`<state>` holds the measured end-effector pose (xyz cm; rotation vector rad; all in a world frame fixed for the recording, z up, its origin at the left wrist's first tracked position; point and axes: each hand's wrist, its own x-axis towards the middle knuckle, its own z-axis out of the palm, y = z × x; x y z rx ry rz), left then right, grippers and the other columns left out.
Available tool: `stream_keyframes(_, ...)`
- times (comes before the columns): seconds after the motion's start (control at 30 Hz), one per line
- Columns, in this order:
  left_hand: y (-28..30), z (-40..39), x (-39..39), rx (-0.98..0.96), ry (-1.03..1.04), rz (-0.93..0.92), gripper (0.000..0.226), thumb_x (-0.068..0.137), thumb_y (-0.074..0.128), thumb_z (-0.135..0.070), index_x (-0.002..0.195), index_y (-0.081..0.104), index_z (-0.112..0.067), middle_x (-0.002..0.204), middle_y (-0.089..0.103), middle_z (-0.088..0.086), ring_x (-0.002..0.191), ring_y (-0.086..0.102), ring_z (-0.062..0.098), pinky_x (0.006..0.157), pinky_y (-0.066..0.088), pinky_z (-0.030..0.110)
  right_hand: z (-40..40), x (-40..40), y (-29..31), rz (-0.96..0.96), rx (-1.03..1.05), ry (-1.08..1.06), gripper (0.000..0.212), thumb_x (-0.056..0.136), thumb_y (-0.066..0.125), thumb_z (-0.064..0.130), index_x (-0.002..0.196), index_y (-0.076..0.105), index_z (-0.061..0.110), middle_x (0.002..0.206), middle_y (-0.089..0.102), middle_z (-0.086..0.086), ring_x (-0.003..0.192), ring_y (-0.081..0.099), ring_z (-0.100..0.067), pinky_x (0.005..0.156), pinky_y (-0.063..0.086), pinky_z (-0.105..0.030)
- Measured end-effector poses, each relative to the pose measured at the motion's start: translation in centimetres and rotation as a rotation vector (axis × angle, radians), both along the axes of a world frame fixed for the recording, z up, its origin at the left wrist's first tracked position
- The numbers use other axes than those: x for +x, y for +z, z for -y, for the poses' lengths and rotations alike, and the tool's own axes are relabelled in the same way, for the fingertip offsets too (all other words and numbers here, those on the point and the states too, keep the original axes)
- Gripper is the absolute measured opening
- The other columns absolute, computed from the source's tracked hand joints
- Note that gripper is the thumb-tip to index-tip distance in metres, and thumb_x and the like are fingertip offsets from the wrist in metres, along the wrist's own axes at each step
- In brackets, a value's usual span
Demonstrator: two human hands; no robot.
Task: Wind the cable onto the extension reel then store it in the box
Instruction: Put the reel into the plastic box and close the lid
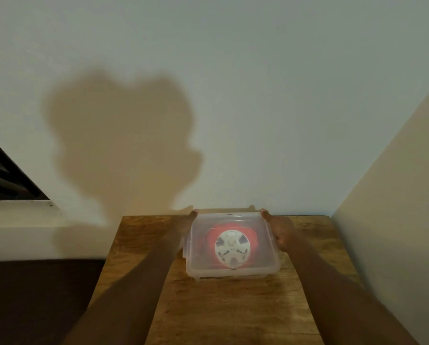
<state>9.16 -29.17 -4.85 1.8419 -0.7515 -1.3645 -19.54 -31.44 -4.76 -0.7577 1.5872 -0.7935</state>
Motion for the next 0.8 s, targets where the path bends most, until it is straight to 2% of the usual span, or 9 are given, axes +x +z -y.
stream_keyframes(0.1, 0.1, -0.5, -0.4, -0.025, 0.041, 0.021, 0.045, 0.099, 0.062, -0.049, 0.117, 0.073, -0.009, 0.122, 0.074, 0.016, 0.105, 0.072, 0.036, 0.100, 0.056, 0.056, -0.1, -0.2, 0.2, 0.099, 0.052, 0.019, 0.047, 0.082, 0.074, 0.046, 0.107, 0.070, 0.007, 0.090, 0.077, -0.012, 0.078, 0.075, -0.035, 0.071, 0.061, -0.053)
stream_keyframes(0.2, 0.5, -1.3, -0.6, -0.002, 0.034, 0.012, 0.051, 0.098, 0.059, -0.059, 0.114, 0.074, -0.012, 0.117, 0.075, 0.016, 0.105, 0.072, 0.038, 0.099, 0.057, 0.057, -1.0, -0.9, 0.1, 0.177, 0.151, 0.103, 0.069, 0.072, 0.074, 0.065, 0.110, 0.071, 0.008, 0.103, 0.075, -0.019, 0.093, 0.072, -0.041, 0.086, 0.055, -0.059)
stream_keyframes(0.27, 0.7, -2.3, -0.3, 0.009, 0.005, -0.107, 0.051, 0.098, 0.054, -0.062, 0.112, 0.075, -0.017, 0.116, 0.075, 0.017, 0.106, 0.072, 0.038, 0.099, 0.056, 0.058, -1.8, -1.0, -0.7, 0.311, 0.210, 0.145, 0.075, 0.073, 0.069, 0.073, 0.115, 0.071, 0.011, 0.115, 0.070, -0.022, 0.106, 0.067, -0.043, 0.094, 0.051, -0.060)
stream_keyframes(0.37, -0.7, -4.1, 0.2, -0.004, -0.025, -0.339, 0.064, 0.102, 0.047, -0.063, 0.126, 0.071, -0.009, 0.124, 0.071, 0.028, 0.113, 0.069, 0.045, 0.104, 0.052, 0.064, -2.6, -1.5, -1.8, 0.509, 0.211, 0.163, 0.067, 0.084, 0.064, 0.066, 0.126, 0.066, 0.013, 0.129, 0.063, -0.022, 0.117, 0.061, -0.043, 0.096, 0.049, -0.058)
stream_keyframes(0.43, -1.4, -5.7, 0.6, 0.061, 0.019, -0.426, 0.067, 0.101, 0.042, -0.068, 0.125, 0.071, -0.013, 0.123, 0.073, 0.024, 0.115, 0.068, 0.046, 0.100, 0.055, 0.063, -2.9, -2.0, -1.7, 0.498, 0.183, 0.148, 0.061, 0.088, 0.066, 0.056, 0.129, 0.064, 0.011, 0.128, 0.063, -0.022, 0.115, 0.062, -0.041, 0.096, 0.050, -0.058)
stream_keyframes(0.53, -1.8, -7.2, 0.9, 0.139, 0.075, -0.452, 0.067, 0.098, 0.036, -0.075, 0.126, 0.067, -0.022, 0.125, 0.071, 0.016, 0.114, 0.067, 0.038, 0.080, 0.060, 0.048, -3.6, -3.2, -1.5, 0.312, 0.172, 0.056, 0.058, 0.085, 0.070, 0.055, 0.121, 0.066, 0.010, 0.111, 0.072, -0.019, 0.103, 0.068, -0.039, 0.088, 0.055, -0.058)
stream_keyframes(0.63, -1.6, -7.3, 1.3, 0.121, 0.071, -0.448, 0.067, 0.100, 0.041, -0.069, 0.136, 0.062, -0.017, 0.133, 0.067, 0.018, 0.119, 0.064, 0.038, 0.086, 0.058, 0.047, -4.8, -4.1, -1.4, 0.262, 0.242, 0.037, 0.062, 0.092, 0.057, 0.057, 0.119, 0.066, 0.002, 0.102, 0.071, -0.021, 0.088, 0.069, -0.035, 0.085, 0.057, -0.052)
stream_keyframes(0.7, -1.1, -7.3, 1.5, 0.115, 0.043, -0.416, 0.065, 0.100, 0.046, -0.066, 0.135, 0.064, -0.015, 0.132, 0.067, 0.018, 0.119, 0.064, 0.039, 0.087, 0.058, 0.047, -5.8, -4.2, -1.6, 0.274, 0.278, 0.036, 0.064, 0.095, 0.052, 0.057, 0.120, 0.065, 0.000, 0.105, 0.067, -0.024, 0.090, 0.067, -0.035, 0.090, 0.055, -0.052)
stream_keyframes(0.8, -0.4, -7.5, 1.1, 0.107, 0.016, -0.398, 0.053, 0.100, 0.053, -0.060, 0.124, 0.071, -0.017, 0.121, 0.071, 0.017, 0.110, 0.068, 0.037, 0.078, 0.060, 0.044, -7.2, -4.2, -1.2, 0.352, 0.228, -0.032, 0.052, 0.092, 0.065, 0.045, 0.120, 0.065, 0.002, 0.107, 0.065, -0.018, 0.096, 0.063, -0.032, 0.089, 0.055, -0.050)
